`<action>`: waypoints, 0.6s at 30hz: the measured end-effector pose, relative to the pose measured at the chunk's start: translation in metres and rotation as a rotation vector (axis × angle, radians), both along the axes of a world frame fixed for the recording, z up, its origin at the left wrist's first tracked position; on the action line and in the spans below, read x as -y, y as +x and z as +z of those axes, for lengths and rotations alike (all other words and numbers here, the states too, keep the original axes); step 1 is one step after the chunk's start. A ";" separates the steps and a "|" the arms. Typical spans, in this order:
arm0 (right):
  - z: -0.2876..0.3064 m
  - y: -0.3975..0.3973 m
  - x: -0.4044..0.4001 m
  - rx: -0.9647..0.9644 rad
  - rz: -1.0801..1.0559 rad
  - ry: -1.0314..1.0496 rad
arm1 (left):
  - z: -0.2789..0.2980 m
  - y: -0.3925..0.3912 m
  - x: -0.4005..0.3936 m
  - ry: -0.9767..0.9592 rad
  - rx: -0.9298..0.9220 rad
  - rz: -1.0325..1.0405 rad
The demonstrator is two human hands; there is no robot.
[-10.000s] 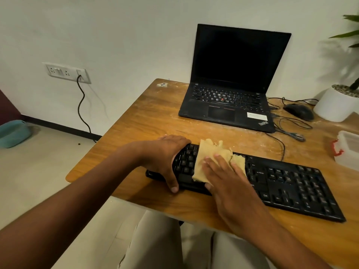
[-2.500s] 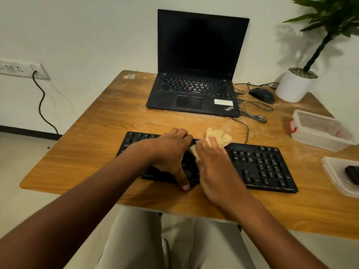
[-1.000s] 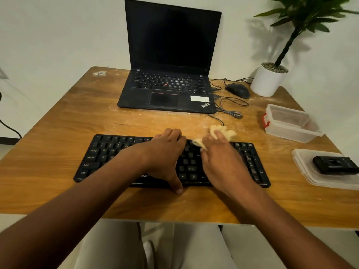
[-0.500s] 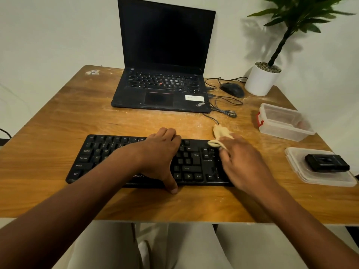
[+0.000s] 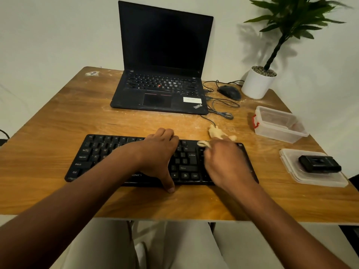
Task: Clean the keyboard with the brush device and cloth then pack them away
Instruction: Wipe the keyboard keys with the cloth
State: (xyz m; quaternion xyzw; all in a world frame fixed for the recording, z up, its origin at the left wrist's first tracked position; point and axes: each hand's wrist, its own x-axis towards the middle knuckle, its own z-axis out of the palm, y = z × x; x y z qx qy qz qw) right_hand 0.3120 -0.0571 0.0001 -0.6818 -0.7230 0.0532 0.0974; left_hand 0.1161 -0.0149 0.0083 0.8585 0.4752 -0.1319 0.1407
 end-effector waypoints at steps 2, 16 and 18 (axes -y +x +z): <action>-0.007 -0.030 -0.003 -0.041 0.072 0.030 | 0.000 0.001 -0.001 0.000 0.002 0.002; -0.010 -0.048 -0.007 -0.166 0.133 0.026 | -0.001 0.000 -0.002 0.006 0.012 0.005; -0.007 -0.026 -0.003 -0.155 0.091 0.018 | -0.002 -0.001 -0.001 0.006 0.014 0.005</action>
